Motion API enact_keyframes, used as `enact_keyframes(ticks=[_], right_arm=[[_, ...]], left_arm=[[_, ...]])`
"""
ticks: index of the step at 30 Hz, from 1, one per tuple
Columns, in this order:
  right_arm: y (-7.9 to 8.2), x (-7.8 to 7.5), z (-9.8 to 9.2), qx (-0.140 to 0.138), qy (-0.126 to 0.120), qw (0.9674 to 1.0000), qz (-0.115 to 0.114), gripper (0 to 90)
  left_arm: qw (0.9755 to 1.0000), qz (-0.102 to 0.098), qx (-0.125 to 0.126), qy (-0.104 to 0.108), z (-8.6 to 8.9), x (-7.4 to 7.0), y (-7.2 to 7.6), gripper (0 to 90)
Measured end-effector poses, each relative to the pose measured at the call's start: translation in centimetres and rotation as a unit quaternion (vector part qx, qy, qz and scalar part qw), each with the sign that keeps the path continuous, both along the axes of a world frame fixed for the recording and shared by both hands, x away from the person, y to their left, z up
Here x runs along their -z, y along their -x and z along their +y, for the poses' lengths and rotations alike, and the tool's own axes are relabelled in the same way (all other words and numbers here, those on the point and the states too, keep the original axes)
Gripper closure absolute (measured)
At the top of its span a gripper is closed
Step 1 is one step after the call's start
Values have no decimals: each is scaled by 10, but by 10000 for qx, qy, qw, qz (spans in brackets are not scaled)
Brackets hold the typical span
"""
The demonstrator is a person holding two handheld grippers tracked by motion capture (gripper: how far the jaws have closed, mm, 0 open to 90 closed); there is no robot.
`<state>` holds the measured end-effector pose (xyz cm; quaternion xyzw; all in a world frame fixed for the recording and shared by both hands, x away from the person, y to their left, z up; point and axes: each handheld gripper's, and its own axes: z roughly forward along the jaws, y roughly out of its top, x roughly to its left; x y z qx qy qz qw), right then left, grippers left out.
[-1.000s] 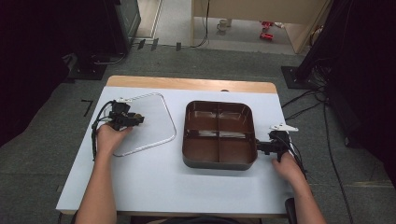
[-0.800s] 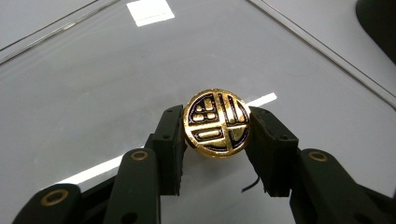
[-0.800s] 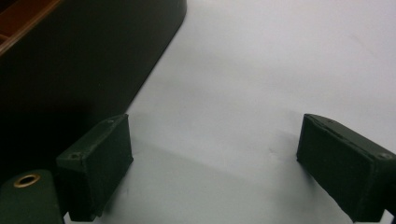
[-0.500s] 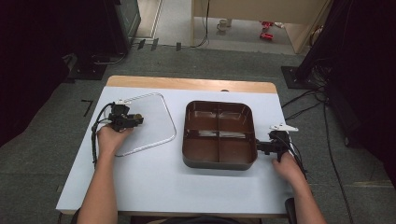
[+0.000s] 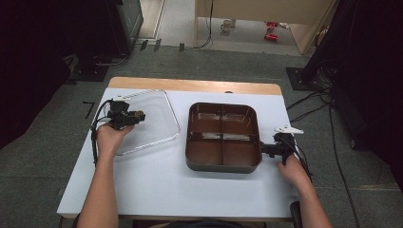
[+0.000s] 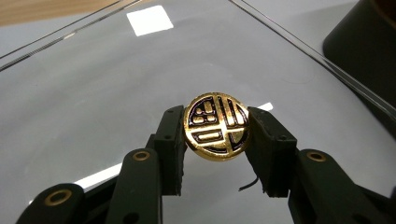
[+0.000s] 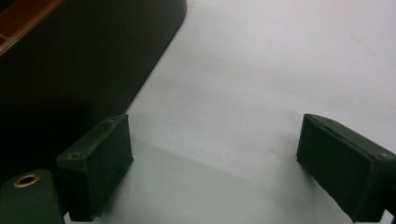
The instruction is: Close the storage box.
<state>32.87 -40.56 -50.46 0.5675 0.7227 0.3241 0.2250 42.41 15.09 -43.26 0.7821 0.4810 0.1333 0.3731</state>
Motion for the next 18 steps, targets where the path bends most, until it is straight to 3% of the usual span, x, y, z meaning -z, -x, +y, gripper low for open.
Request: enact_keyframes(ticks=[5, 10, 18], right_arm=[[0, 0, 0, 0, 0, 10000, -1, 100], [0, 0, 0, 1, 0, 10000, 0, 100], [0, 0, 0, 0, 3, 10000, 7, 100]], left_arm=[[9995, -258, 125, 113, -7, -27, 8, 596], [9987, -356, 261, 269, -17, -48, 15, 597], [9973, -389, 484, 380, -44, -60, 20, 597]])
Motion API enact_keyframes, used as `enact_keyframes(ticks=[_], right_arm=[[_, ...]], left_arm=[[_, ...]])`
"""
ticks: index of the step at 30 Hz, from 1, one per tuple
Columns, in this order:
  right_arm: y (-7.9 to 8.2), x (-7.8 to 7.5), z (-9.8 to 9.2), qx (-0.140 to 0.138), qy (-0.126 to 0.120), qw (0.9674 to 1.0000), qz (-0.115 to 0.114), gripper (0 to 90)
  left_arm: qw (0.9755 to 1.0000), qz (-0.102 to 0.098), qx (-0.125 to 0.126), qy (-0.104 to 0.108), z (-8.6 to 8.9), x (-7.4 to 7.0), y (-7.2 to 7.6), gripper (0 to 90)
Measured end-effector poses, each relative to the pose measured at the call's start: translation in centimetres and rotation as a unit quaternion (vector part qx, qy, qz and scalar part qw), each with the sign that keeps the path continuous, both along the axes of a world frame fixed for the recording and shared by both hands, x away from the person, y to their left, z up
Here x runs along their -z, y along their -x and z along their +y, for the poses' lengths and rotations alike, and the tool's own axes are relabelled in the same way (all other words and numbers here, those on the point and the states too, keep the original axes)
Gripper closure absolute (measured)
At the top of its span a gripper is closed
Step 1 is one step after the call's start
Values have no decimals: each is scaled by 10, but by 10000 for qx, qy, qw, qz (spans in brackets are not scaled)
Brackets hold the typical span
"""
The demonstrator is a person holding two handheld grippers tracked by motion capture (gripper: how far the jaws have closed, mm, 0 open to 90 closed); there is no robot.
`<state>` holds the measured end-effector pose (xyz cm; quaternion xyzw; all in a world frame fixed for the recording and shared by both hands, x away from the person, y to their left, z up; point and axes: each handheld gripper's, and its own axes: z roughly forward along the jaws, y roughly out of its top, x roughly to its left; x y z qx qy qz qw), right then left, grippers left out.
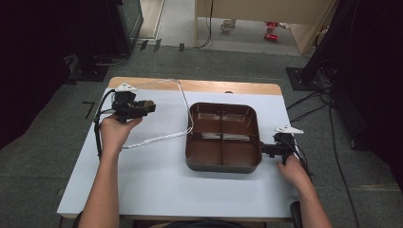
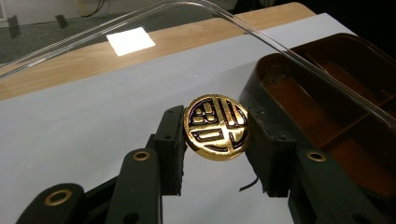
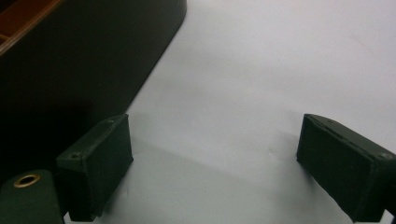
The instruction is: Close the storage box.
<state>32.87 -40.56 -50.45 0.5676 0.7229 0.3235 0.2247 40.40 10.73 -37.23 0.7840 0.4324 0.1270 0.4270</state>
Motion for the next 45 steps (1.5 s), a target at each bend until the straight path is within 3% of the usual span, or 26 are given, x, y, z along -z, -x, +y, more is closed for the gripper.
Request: enact_keyframes(ticks=[7, 11, 15, 27, 30, 34, 36, 38, 41, 45], right_arm=[[0, 0, 0, -8, 7, 10000, -3, 100], [0, 0, 0, -7, 7, 10000, -1, 100], [0, 0, 0, -8, 7, 10000, -2, 100], [0, 0, 0, -3, 4, 10000, 0, 100], [0, 0, 0, -4, 4, 10000, 1, 100], [0, 0, 0, -2, 2, 10000, 1, 100], [0, 0, 0, 2, -5, 10000, 9, 100], [0, 0, 0, 2, -1, 10000, 5, 100], [0, 0, 0, -10, 12, 10000, -2, 100], [0, 0, 0, -7, 10, 10000, 1, 100]], left_arm=[[9996, 23, 284, -35, -30, 2, 3, 597], [9987, 13, 484, -145, -53, 9, 5, 597], [9981, 58, 612, -107, -68, 15, 7, 597], [9958, 83, 887, -187, -100, 24, 15, 596], [9947, 156, 999, -160, -109, 27, 16, 596], [9950, 138, 985, -43, -123, 29, 15, 597], [9935, 143, 1130, 40, -134, 30, 14, 597], [9912, 209, 1299, -114, -147, 30, 14, 596], [9904, 197, 1352, -198, -157, 30, 16, 597], [9886, 262, 1471, -159, -174, 34, 18, 597]])
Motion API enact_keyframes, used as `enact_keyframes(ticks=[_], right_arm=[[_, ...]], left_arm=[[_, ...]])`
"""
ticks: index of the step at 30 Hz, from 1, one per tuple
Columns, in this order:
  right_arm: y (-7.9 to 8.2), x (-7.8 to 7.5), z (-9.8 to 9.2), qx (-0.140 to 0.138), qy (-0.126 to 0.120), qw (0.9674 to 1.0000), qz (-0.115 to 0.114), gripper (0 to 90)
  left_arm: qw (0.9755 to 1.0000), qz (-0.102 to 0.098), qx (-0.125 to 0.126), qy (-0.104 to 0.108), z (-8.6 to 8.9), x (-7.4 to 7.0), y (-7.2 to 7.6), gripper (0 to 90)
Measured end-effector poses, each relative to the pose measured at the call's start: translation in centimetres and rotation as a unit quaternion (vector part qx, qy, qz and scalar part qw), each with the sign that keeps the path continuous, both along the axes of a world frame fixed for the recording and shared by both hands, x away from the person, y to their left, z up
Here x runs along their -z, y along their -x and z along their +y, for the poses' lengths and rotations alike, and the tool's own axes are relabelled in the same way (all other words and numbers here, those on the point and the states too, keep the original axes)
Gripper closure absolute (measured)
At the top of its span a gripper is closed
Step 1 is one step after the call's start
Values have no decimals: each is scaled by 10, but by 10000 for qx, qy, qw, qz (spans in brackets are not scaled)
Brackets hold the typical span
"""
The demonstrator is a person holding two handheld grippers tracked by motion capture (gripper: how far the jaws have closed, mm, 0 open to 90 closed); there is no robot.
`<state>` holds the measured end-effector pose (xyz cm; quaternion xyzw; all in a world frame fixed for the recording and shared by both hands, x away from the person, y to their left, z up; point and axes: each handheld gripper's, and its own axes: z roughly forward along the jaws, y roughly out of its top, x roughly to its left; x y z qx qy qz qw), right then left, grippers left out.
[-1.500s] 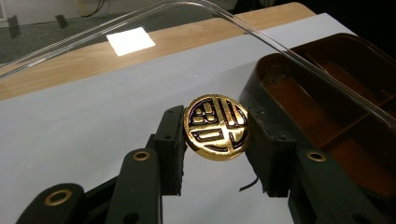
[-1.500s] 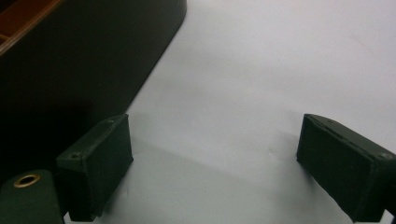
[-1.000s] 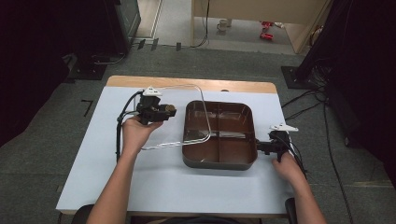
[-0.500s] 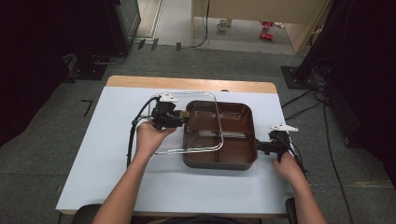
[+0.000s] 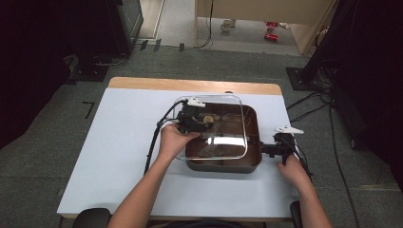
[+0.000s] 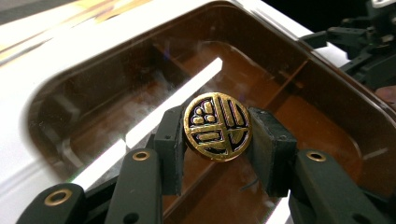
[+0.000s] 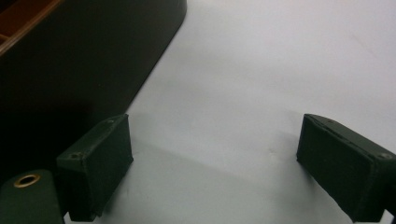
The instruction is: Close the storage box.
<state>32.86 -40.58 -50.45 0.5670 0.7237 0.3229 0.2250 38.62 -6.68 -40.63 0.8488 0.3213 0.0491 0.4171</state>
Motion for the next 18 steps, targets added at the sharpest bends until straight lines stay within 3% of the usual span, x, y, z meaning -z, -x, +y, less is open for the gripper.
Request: enact_keyframes(ticks=[7, 12, 18], right_arm=[[0, 0, 0, 4, -4, 10000, 3, 100], [0, 0, 0, 3, -5, 10000, 4, 100], [0, 0, 0, 1, -3, 10000, 2, 100]], left_arm=[[9997, -49, 127, -212, -25, 6, 5, 597], [9994, 39, 185, -303, -37, 9, 7, 597], [9995, 109, 170, -231, -47, 13, 8, 597]])
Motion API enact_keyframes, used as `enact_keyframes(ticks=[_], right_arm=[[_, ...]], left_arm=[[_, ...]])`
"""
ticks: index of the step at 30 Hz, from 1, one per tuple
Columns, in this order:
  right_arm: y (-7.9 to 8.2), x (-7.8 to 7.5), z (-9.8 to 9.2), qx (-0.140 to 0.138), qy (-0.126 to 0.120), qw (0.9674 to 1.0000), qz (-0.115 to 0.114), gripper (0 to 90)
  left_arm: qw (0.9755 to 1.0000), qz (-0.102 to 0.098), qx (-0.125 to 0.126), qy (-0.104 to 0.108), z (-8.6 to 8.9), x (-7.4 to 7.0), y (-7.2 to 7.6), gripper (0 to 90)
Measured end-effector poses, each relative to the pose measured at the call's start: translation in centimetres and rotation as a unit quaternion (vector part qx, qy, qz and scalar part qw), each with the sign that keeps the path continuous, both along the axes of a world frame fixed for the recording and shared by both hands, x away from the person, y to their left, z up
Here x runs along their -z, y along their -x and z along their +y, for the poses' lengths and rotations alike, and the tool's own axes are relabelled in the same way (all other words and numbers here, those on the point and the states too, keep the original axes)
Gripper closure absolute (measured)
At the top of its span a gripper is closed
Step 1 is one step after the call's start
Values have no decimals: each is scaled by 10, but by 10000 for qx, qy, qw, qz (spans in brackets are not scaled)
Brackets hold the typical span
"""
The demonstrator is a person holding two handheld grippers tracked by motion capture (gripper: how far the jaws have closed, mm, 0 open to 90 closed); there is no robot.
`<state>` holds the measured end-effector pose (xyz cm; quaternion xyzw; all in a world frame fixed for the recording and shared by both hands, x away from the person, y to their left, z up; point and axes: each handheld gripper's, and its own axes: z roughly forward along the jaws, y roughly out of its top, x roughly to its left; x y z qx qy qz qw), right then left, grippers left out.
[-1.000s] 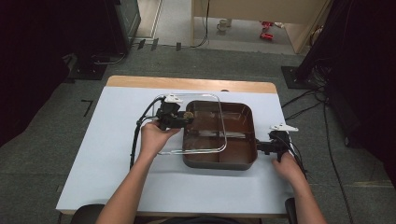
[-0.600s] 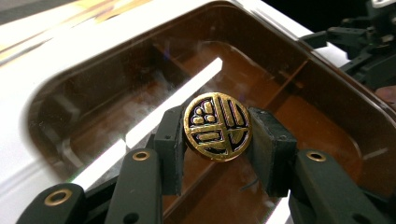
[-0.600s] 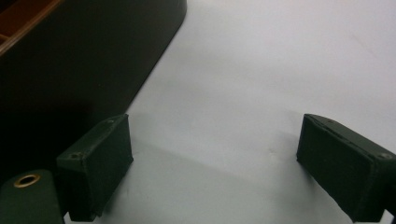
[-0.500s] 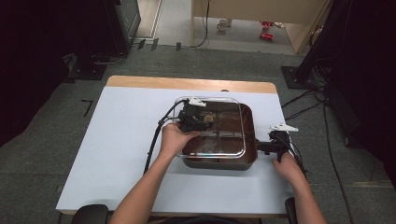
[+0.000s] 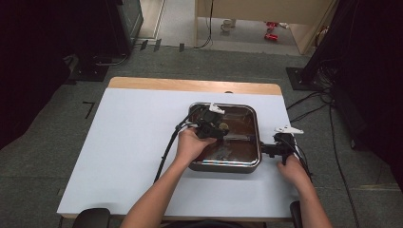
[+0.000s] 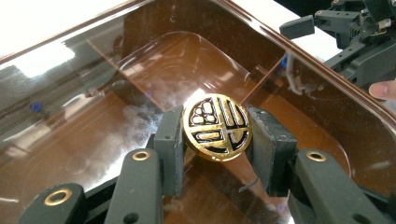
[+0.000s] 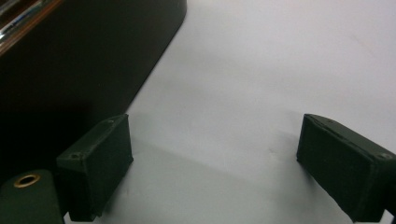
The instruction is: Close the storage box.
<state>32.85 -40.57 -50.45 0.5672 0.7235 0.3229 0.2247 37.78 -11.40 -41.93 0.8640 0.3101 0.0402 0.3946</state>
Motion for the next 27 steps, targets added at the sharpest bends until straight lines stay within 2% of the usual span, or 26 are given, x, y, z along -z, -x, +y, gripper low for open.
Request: enact_keyframes(ticks=[5, 9, 17, 21, 23, 24, 25, 27], right_arm=[[0, 0, 0, -2, 2, 10000, -2, 100], [0, 0, 0, -13, 12, 10000, -10, 100], [0, 0, 0, -6, 7, 10000, -8, 100], [0, 0, 0, -1, 2, 10000, -3, 100], [0, 0, 0, 0, 1, 10000, -2, 100], [0, 0, 0, 0, 1, 10000, -2, 100], [0, 0, 0, 0, 1, 10000, -3, 100], [0, 0, 0, -7, 6, 10000, -6, 100]], left_arm=[[9999, 135, -30, 62, -2, 3, -3, 596], [10000, 74, -49, 32, -4, 3, -1, 596], [9998, 85, 98, 118, -1, 5, -4, 584], [9990, 219, 190, 340, 4, 2, -6, 507], [9982, 144, 290, 511, 9, -2, -5, 467], [9982, 144, 290, 511, 9, -2, -5, 448], [9980, 51, 381, 501, 11, -4, -4, 429], [9984, 18, 359, 444, 12, -5, -2, 410]])
